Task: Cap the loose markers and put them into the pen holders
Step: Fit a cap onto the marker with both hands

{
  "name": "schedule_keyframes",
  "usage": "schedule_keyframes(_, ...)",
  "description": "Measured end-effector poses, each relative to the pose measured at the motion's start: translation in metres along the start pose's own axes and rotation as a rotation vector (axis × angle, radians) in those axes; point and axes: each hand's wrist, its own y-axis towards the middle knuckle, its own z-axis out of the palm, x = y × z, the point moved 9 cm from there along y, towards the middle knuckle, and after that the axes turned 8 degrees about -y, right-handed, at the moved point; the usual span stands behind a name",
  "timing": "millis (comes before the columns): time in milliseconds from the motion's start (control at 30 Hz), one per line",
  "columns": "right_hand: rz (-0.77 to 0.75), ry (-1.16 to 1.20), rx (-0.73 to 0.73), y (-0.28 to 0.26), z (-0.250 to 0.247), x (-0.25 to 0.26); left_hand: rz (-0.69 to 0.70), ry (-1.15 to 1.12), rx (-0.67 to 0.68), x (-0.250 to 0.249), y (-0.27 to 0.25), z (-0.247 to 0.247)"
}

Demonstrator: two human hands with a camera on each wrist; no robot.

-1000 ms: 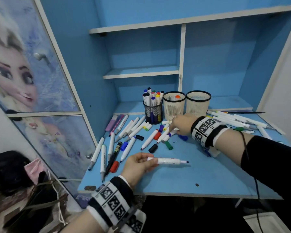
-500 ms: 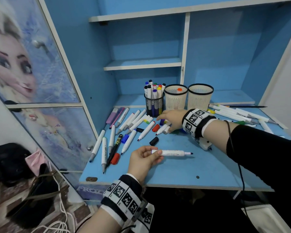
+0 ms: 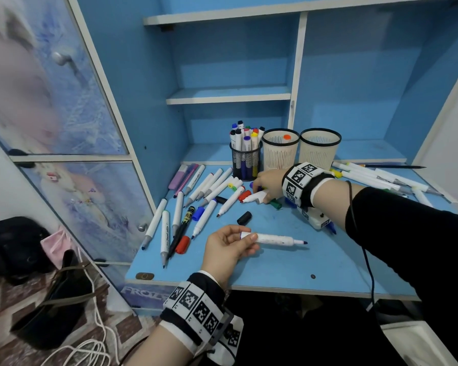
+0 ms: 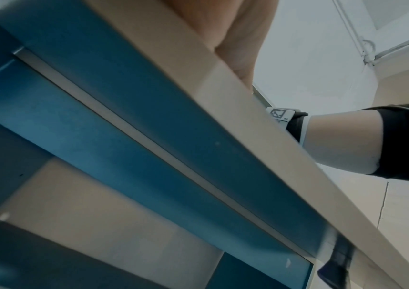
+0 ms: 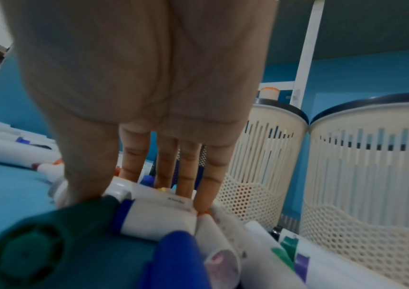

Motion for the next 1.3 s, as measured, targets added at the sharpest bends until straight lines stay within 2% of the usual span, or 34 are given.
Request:
schedule_keyframes(167,-0.022,0.040,-0.008,-0.003,-0.001,0.001,-0.007,-0.022,0.005,-0.001,0.000,0.001)
schedule_keyframes(333,0.015,0.212,-0.289,-0.018,-0.031,-0.006,-0.010,-0.032,0.007,-0.002,-0.001,0.002)
schedule_keyframes(500,0.018,0.340,-0.416,-0.047,-0.046,-0.006,-0.001,-0.024,0.005,-0.001,-0.001,0.000)
schedule_keyframes(767,0.024,0.536,-0.435,-0.125,-0.048,-0.006,0.017,-0.013,0.015,0.000,0.002,-0.001)
schedule_keyframes(867,0.091,0.700,-0.512,-0.162,-0.041,-0.016,0.027,-0.015,0.007,0.002,0.004,-0.002)
schedule_keyframes(1000,0.197,1.056,-0.567,-0.194,-0.008,-0.030,0.043,-0.024,0.000,0.004,0.006,-0.003)
schedule_keyframes(1100,0.233,1.353,-0.595,-0.207,0.021,-0.030,0.043,-0.032,0.009,0.003,0.005,-0.003)
schedule_keyframes(1300,0.338,1.673,-0.694,-0.212,0.070,-0.021,0.044,-0.058,0.012,0.003,0.003,-0.001)
